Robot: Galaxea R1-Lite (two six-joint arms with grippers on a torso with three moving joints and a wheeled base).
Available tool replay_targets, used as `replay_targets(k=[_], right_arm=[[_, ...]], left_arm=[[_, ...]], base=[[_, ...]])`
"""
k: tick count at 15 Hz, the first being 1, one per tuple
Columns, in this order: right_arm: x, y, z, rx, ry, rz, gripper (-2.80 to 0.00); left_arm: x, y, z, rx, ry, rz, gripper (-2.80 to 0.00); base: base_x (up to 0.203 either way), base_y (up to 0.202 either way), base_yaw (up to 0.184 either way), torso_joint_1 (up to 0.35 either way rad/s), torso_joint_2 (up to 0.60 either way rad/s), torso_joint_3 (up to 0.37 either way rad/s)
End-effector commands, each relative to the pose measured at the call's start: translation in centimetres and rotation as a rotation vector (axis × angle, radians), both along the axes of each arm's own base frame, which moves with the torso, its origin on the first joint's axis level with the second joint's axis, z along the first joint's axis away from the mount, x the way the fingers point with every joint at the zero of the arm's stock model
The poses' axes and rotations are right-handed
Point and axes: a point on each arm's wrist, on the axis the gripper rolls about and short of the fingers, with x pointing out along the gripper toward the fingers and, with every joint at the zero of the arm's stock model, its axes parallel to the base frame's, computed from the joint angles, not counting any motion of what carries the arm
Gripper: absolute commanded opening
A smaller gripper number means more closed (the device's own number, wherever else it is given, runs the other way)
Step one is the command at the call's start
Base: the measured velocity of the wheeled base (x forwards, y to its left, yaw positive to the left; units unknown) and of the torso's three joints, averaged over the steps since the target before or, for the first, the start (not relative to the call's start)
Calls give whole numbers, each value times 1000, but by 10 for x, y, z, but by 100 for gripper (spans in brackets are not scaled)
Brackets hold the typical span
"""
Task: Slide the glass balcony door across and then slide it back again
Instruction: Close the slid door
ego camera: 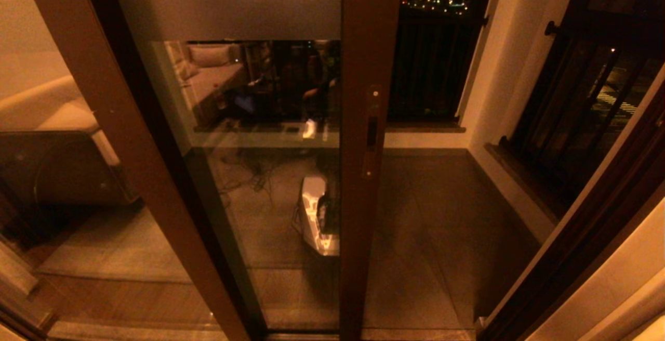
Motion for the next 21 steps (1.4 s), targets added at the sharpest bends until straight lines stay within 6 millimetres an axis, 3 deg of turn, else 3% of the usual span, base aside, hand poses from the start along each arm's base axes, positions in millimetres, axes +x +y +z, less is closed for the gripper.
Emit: replay_targets(k=[1, 4, 7, 9, 12, 14, 21], right_arm=[[0, 0, 0, -1, 1, 1, -280], [0, 0, 0, -1, 1, 1, -280], [0, 0, 0, -1, 1, 1, -280], [0, 0, 0, -1, 1, 1, -280], [0, 0, 0, -1, 1, 1, -280], [0, 0, 0, -1, 1, 1, -280], [0, 0, 0, -1, 1, 1, -280]], left_arm=[[-12, -5, -20, 11, -2, -73, -280], [-9, -5, -25, 88, 23, -291, -280], [-13, -4, -38, 103, 38, -312, -280], [-14, -3, -72, 108, 81, -310, -280], [7, 0, -134, 115, 224, -228, -280], [17, 1, -167, 137, 198, -169, -280], [18, 3, -171, 38, 121, -97, -280]], base=[[0, 0, 0, 0, 0, 0], [0, 0, 0, 0, 0, 0], [0, 0, 0, 0, 0, 0], [0, 0, 0, 0, 0, 0], [0, 0, 0, 0, 0, 0], [0, 0, 0, 0, 0, 0], [0, 0, 0, 0, 0, 0]])
